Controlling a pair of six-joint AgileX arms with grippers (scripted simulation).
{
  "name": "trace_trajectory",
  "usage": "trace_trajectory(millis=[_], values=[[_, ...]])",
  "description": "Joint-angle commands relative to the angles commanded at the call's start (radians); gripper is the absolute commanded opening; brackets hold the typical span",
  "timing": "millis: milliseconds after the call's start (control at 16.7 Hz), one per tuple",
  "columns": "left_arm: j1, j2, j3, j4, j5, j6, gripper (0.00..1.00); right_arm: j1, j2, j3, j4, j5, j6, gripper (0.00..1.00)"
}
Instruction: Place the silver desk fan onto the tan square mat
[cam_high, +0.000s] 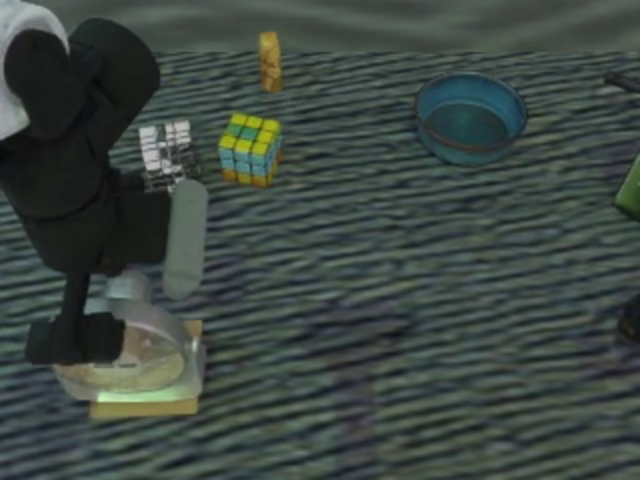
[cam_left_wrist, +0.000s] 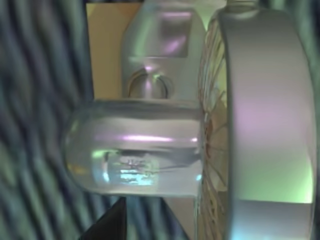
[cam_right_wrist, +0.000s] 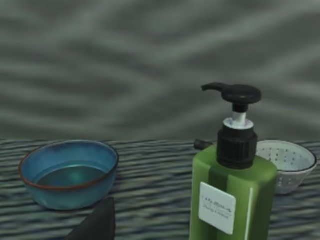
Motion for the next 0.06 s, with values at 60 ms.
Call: trace_trajectory(millis=[60], values=[[0.000, 0.000, 0.000, 0.000, 0.000, 0.000, 1.00, 0.000, 0.000, 0.000, 0.000, 0.000, 0.000, 1.00]])
